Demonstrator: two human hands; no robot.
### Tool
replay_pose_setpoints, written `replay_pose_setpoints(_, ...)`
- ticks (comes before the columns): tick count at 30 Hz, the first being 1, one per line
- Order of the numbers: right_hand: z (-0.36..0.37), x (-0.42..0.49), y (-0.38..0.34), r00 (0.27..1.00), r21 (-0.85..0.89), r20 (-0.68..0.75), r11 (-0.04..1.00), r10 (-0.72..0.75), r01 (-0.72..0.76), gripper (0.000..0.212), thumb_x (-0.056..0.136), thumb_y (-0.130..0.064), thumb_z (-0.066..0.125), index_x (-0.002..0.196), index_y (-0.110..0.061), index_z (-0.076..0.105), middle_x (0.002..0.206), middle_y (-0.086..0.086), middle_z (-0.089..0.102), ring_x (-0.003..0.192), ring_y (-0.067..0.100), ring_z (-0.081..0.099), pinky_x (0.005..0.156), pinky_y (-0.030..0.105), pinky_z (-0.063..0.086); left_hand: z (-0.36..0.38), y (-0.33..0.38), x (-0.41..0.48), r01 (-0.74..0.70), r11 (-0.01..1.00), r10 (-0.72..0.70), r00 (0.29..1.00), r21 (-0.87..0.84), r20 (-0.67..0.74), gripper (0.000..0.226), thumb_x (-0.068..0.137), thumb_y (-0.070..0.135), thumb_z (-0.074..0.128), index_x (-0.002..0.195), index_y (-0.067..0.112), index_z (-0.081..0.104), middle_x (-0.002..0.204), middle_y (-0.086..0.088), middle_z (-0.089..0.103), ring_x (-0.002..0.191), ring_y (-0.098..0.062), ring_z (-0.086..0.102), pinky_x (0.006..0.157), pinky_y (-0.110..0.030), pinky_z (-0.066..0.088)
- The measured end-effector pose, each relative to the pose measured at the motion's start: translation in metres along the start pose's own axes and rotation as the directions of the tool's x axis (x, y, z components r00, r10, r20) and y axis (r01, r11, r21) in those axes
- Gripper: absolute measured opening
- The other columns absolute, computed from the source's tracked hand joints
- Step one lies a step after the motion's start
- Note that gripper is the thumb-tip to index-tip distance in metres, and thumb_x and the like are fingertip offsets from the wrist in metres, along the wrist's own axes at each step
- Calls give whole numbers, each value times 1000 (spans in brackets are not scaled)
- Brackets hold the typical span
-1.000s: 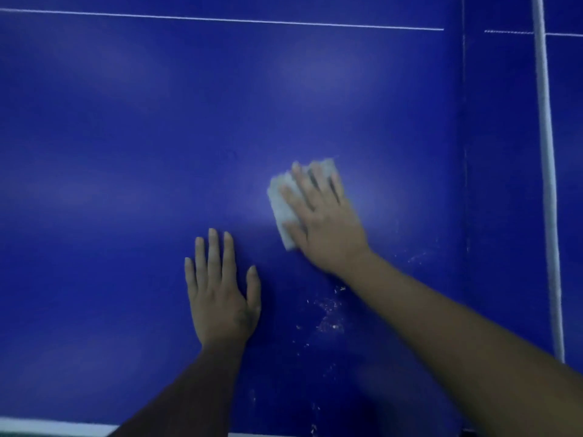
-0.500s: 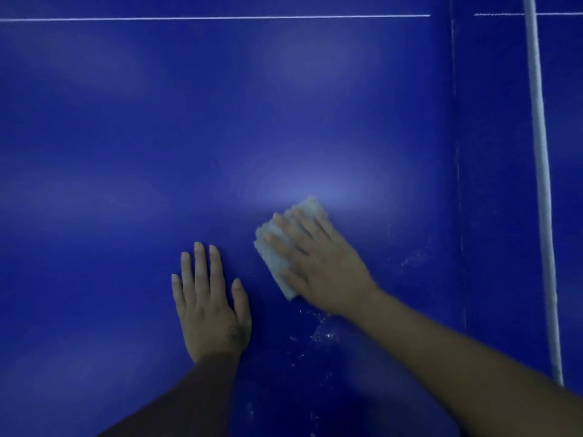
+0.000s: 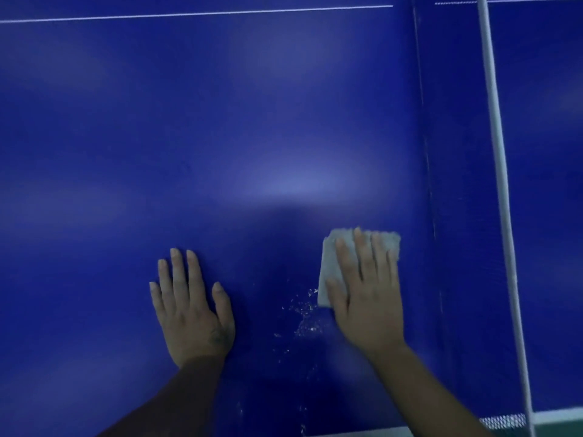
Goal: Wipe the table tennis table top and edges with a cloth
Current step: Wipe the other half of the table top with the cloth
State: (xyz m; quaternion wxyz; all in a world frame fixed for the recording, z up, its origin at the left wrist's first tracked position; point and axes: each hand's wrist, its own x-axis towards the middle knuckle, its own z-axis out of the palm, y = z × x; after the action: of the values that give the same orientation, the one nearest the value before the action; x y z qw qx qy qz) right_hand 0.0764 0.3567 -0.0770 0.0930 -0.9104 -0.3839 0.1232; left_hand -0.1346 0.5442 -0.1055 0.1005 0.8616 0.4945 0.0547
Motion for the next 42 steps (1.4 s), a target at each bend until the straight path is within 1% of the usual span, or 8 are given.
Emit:
replay_pose_setpoints(6, -5, 73, 25, 982, -60, -31, 981, -186, 183, 61, 113, -45, 40, 169, -20, 30, 177, 7, 20, 165, 35, 14, 131, 60, 14, 1, 0, -1, 5, 1000, -5, 1000, -10, -6, 68, 108, 35, 39, 169, 7, 30, 179, -11, 21, 168, -31, 12, 135, -58, 12)
replay_pose_setpoints(12, -18, 139, 64, 989, -104, -146, 994, 5, -20, 64, 114, -54, 27, 169, -20, 29, 177, 9, 22, 163, 39, 14, 131, 59, 11, 1, 0, -1, 17, 1000, -17, 1000, -8, 4, 68, 108, 34, 40, 170, 9, 28, 180, -9, 20, 168, -29, 10, 135, -56, 10)
replay_pose_setpoints(17, -7, 11, 40, 985, -60, -127, 990, 117, -125, 63, 113, -40, 37, 169, -14, 26, 176, 15, 20, 163, 42, 14, 129, 65, 15, -1, 2, -1, 24, 1000, -24, 999, -7, 23, 69, 108, 34, 40, 171, 9, 26, 180, -9, 18, 168, -28, 8, 135, -58, 11)
replay_pose_setpoints(22, 13, -102, 12, 990, -44, 29, 990, 139, -138, 66, 109, -48, 37, 167, -15, 33, 177, 12, 18, 164, 41, 13, 125, 71, 21, -3, 2, -1, 28, 1000, -28, 999, -12, 25, 68, 108, 34, 40, 171, 9, 26, 180, -9, 18, 168, -28, 8, 135, -58, 12)
replay_pose_setpoints(29, 16, 27, -19, 928, 2, -141, 938, 344, -347, 65, 114, -50, 33, 170, -19, 24, 178, 9, 15, 164, 38, 11, 131, 62, 11, -1, -1, -1, 12, 1000, -12, 1000, -14, -7, 67, 109, 32, 43, 170, 9, 28, 180, -9, 20, 168, -29, 10, 135, -56, 11)
replay_pose_setpoints(33, 23, 12, -51, 983, -74, -35, 981, 179, -181, 66, 114, -51, 27, 172, -20, 15, 179, 10, 9, 165, 38, 5, 132, 61, 8, 0, -1, 0, 5, 1000, -6, 1000, -25, -24, 66, 109, 32, 43, 170, 9, 30, 179, -10, 22, 168, -30, 12, 135, -57, 12)
replay_pose_setpoints(38, 30, -80, -50, 992, -23, 102, 997, -76, 79, 68, 112, -50, 43, 171, -24, 20, 179, 4, 10, 165, 34, 10, 129, 63, 22, 1, -1, -1, 9, 1000, -10, 999, -27, -31, 64, 111, 30, 41, 170, 9, 30, 179, -9, 21, 168, -31, 12, 135, -57, 12)
replay_pose_setpoints(42, 24, -34, -36, 999, -81, 53, 997, -8, 12, 66, 114, -50, 35, 171, -21, 20, 179, 7, 12, 165, 37, 11, 130, 63, 17, 1, 1, 0, 8, 999, -9, 999, -35, -40, 63, 111, 29, 42, 170, 9, 30, 179, -9, 22, 168, -30, 12, 135, -57, 12)
